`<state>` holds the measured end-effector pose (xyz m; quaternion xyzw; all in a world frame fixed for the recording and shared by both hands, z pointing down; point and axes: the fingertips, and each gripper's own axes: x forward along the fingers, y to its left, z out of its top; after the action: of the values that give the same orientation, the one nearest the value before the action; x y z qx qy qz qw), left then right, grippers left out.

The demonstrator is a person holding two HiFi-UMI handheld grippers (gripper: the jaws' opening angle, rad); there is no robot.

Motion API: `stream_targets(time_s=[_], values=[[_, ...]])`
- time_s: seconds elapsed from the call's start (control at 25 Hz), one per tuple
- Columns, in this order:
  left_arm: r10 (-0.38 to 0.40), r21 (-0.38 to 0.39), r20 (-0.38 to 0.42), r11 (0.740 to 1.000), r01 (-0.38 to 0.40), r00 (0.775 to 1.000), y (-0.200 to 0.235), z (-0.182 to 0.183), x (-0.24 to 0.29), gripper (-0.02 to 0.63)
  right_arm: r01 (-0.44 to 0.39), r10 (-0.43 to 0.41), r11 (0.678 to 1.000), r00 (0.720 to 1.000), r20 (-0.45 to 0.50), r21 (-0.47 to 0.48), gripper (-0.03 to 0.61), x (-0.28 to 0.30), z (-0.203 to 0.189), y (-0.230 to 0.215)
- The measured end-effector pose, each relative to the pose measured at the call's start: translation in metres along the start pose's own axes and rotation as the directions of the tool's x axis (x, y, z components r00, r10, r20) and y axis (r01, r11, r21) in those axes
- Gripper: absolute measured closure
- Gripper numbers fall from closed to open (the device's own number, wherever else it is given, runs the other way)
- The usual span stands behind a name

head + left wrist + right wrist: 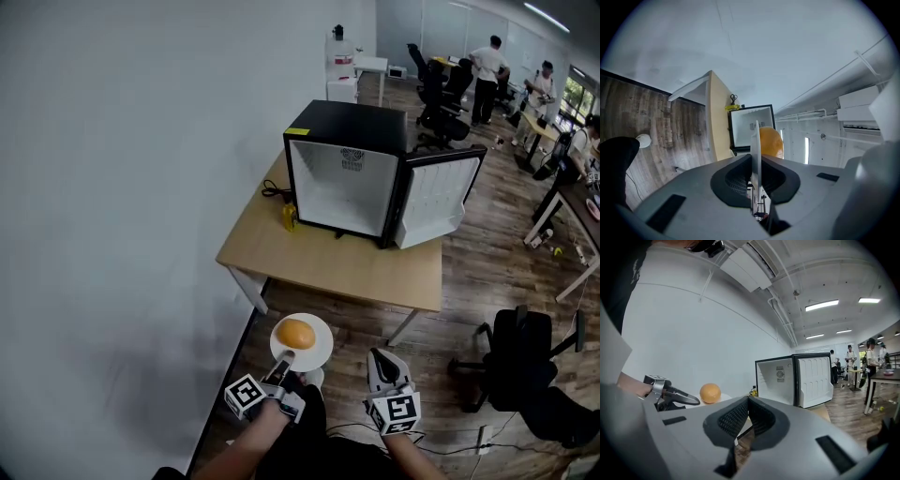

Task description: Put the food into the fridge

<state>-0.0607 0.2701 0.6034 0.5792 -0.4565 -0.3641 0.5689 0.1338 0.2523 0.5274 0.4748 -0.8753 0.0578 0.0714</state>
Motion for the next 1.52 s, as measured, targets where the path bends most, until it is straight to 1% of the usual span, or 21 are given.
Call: stream_targets(time_s=[0.12,0.2,0.44,0.52,0.64,0.76,0.8,0.96,1.12,1.28,1.4,1.52], values=[[-0.009,-0.002,-0.022,1.0,0.009,1.0,0.005,0.011,0.031,0.586,0.017,-0.017,1.0,1.0,-0.009,-0.002,0.518,0.028,0.001,-0.015],[-0.01,0.011,-0.042,1.0,0.01,0.999,0.008,0.02,0.049,0.586,0.029,-0.029,1.0,0.999,-0.014,-0.007,0.518,0.047,0.003,-0.024],[-0.054,0.021,-0.084,0.998,0.056,0.995,-0.001,0.056,0.117,0.586,0.04,-0.04,0.999,0.999,-0.032,-0.005,0.518,0.118,0.017,-0.045],[-0.051,0.026,-0.102,0.998,0.054,0.994,-0.001,0.067,0.139,0.586,0.053,-0.052,0.999,0.998,-0.035,0.003,0.518,0.14,0.019,-0.055],[-0.063,0.041,-0.14,0.997,0.069,0.988,-0.005,0.081,0.172,0.585,0.078,-0.077,0.997,0.996,-0.049,0.01,0.518,0.171,0.021,-0.069],[-0.106,0.028,-0.173,0.993,0.112,0.979,-0.012,0.097,0.206,0.586,0.103,-0.103,0.995,0.993,-0.052,0.014,0.518,0.198,0.028,-0.08],[-0.108,0.027,-0.184,0.993,0.115,0.977,-0.012,0.102,0.217,0.586,0.113,-0.112,0.993,0.992,-0.051,0.014,0.518,0.207,0.03,-0.084],[-0.048,0.041,-0.232,0.997,0.059,0.972,-0.001,0.117,0.251,0.585,0.161,-0.16,0.987,0.986,-0.051,0.013,0.518,0.233,0.039,-0.1],[-0.055,0.056,-0.274,0.996,0.073,0.96,0.001,0.13,0.282,0.586,0.205,-0.204,0.979,0.978,-0.035,0.019,0.518,0.254,0.052,-0.11],[-0.059,0.062,-0.292,0.995,0.081,0.955,0.009,0.135,0.31,0.585,0.211,-0.21,0.977,0.977,-0.044,0.026,0.518,0.273,0.057,-0.118],[-0.064,0.033,-0.283,0.996,0.077,0.957,0.019,0.138,0.326,0.586,0.219,-0.217,0.975,0.975,-0.052,0.043,0.518,0.281,0.055,-0.126],[-0.066,0.041,-0.27,0.996,0.08,0.961,0.025,0.145,0.346,0.586,0.208,-0.205,0.977,0.977,-0.051,0.044,0.518,0.291,0.054,-0.133]])
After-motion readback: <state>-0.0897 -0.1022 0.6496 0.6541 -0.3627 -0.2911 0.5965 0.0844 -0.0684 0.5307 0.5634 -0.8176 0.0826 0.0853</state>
